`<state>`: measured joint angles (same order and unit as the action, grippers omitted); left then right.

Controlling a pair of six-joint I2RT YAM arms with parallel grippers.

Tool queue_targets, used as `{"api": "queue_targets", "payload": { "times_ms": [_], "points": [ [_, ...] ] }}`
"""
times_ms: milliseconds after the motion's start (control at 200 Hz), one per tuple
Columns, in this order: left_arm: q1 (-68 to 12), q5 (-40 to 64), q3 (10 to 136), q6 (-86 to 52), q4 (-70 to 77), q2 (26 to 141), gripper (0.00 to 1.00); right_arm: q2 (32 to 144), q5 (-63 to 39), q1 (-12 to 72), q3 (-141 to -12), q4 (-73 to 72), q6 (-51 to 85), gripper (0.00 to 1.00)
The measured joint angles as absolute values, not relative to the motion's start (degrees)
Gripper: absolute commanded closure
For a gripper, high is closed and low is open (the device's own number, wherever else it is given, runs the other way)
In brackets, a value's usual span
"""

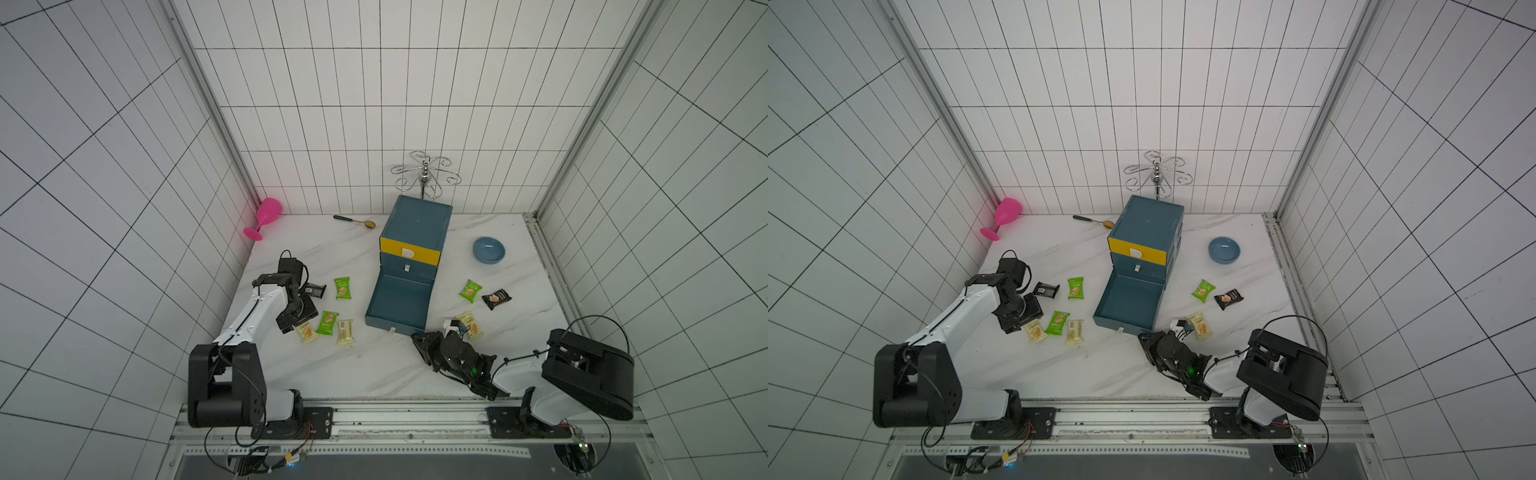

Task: Take the cookies out of the drawer
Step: Place the cookie at the center of the board, then close the drawer in the storage box.

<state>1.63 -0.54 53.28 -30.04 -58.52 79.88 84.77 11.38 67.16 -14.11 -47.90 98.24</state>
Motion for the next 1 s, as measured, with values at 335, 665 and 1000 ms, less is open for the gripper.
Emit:
{"api": "queue_targets", "payload": {
  "times_ms": [335, 665, 1000],
  "points": [
    [0.89, 1.19, 55.57, -30.44, -59.37, 70.50, 0.23, 67.90, 11.62, 65.41, -14.22, -32.73, 93.21, 0.71],
    [-31.22, -3.01, 57.87, -43.57, -62.41, 50.22, 0.47, 43.79, 10.59, 55.90, -35.79, 8.25, 75.35, 1.00],
    [-62.13, -8.97, 45.12, -67.20, -53.43, 45.69, 0.90, 63.96, -8.08, 37.12, -71.57, 26.09, 53.30, 1.00]
  ]
}}
